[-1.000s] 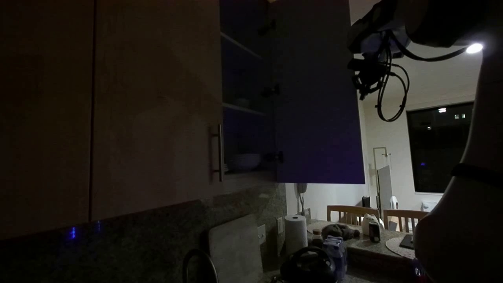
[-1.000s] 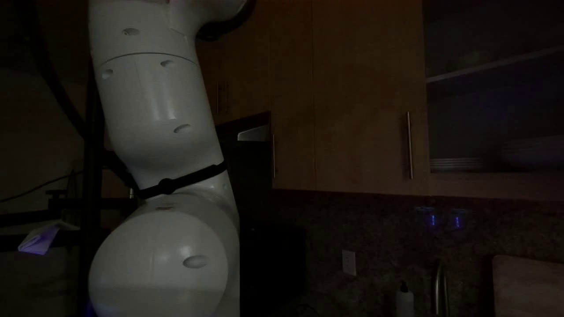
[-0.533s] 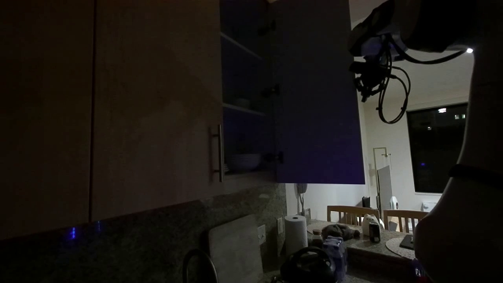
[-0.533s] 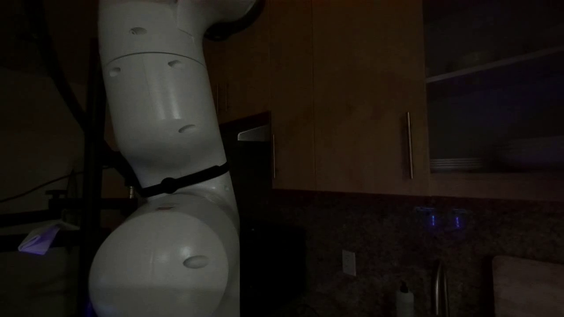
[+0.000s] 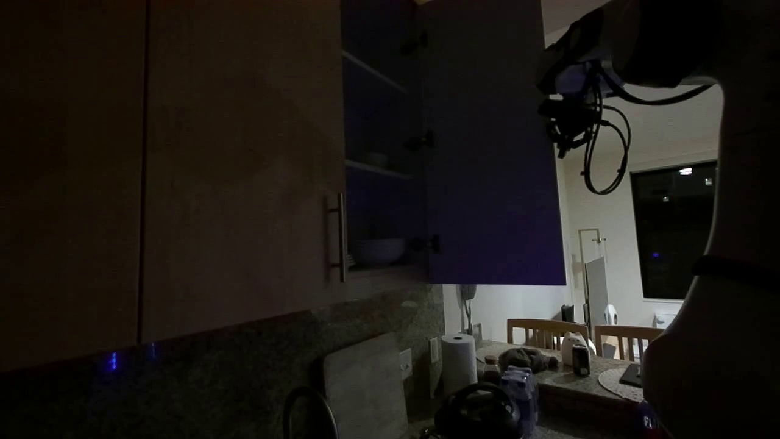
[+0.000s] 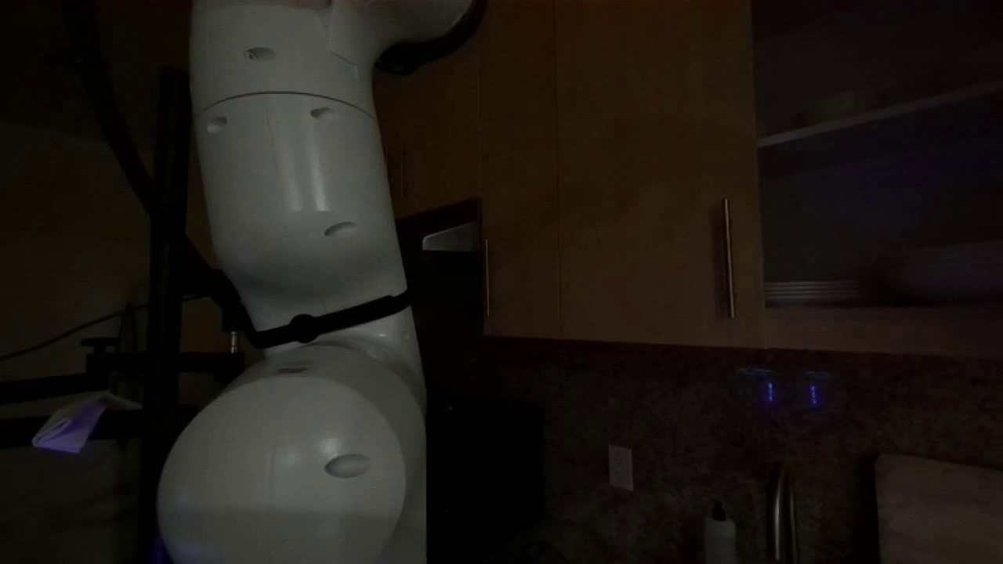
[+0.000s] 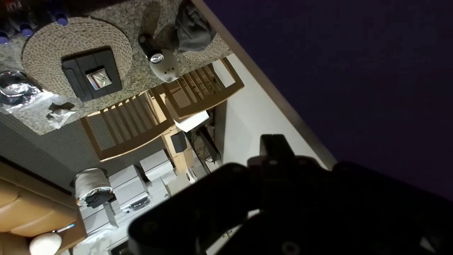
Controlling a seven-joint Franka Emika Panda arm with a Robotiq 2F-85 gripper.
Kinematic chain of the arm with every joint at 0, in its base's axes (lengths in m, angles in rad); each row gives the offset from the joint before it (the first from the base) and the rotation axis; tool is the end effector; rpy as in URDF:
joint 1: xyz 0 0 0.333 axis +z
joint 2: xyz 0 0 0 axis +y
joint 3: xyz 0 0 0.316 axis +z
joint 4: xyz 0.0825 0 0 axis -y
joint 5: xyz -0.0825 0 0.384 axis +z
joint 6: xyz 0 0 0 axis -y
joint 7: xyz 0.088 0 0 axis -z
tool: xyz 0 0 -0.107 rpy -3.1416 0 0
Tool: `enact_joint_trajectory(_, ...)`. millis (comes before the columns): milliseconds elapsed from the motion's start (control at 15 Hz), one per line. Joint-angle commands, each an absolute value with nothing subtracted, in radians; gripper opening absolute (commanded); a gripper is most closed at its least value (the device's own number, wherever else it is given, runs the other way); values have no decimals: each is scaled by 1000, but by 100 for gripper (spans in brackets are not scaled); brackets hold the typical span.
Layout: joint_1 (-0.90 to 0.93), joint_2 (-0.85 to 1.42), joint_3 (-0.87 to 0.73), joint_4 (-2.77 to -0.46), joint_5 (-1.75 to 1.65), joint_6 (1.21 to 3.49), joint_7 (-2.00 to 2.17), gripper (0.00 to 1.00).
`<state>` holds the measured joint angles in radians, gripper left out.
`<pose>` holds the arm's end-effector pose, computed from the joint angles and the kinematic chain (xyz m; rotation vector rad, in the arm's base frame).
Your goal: Close the open cabinet door
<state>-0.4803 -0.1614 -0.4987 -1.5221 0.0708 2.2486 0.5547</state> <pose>0.2733 -0.4634 0.8082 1.9736 -1.9975 1.3189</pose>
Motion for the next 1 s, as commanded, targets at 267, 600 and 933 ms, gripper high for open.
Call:
enact_joint_trajectory(267,-442,-255,-486,-1577,148,2172,366,0)
enact_joint_trajectory(600,-415,-336,-499,-1592,232,2021,240,0)
enact_joint_trajectory(933,-393,-413,-462,-1619,213,1920,235,0)
